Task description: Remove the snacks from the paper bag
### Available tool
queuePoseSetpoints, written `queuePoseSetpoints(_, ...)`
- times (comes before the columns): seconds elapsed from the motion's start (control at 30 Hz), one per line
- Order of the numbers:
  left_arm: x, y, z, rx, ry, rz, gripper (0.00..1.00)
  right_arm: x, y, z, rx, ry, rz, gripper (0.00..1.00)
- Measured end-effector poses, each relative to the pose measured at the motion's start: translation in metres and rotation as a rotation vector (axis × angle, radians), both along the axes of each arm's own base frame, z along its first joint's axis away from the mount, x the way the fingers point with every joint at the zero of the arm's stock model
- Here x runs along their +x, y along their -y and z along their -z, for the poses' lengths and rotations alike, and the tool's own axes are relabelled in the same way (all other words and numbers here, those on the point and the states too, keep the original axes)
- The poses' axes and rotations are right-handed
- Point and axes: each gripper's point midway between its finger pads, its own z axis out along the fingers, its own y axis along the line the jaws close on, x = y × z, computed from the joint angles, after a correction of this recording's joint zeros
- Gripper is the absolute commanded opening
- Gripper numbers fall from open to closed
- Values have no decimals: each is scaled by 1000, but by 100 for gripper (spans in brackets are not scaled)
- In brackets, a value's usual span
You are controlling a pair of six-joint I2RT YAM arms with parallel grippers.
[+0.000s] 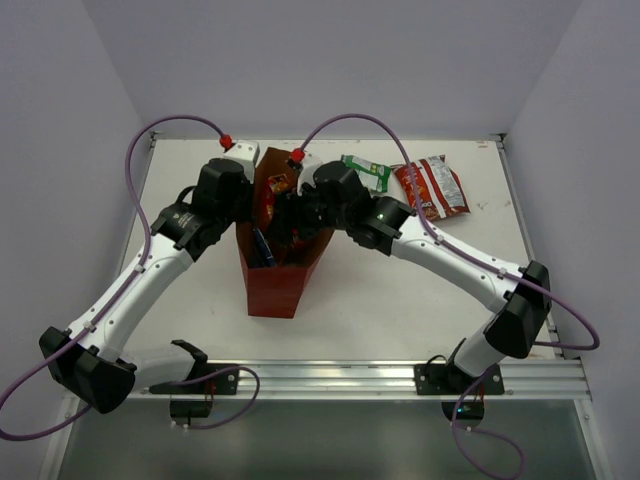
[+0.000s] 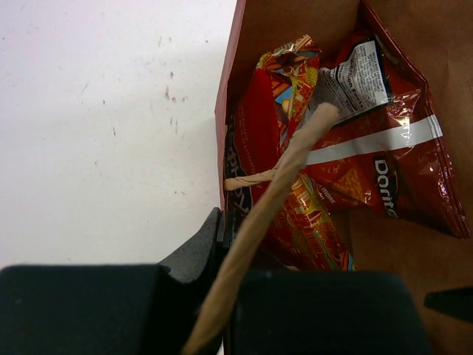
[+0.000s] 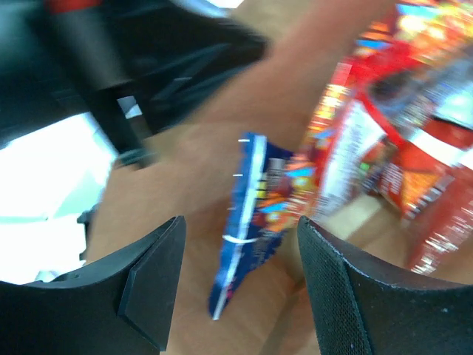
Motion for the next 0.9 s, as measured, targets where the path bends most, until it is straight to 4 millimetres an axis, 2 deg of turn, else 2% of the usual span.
queuePoseSetpoints(0.2, -1, 0, -3, -4, 7, 0, 0, 26, 23, 22, -72, -68, 165, 66)
queuePoseSetpoints(0.37, -3, 0, -7, -13, 17, 5, 0, 56, 40, 38, -138, -107, 305, 67)
queuePoseSetpoints(0.53, -4, 1, -8, -19, 19, 12, 0, 83, 51, 46, -203, -106, 422, 69)
queuePoseSetpoints(0.9, -4, 2, -8, -24, 18, 18, 0, 101, 70, 54, -305, -97, 542, 72)
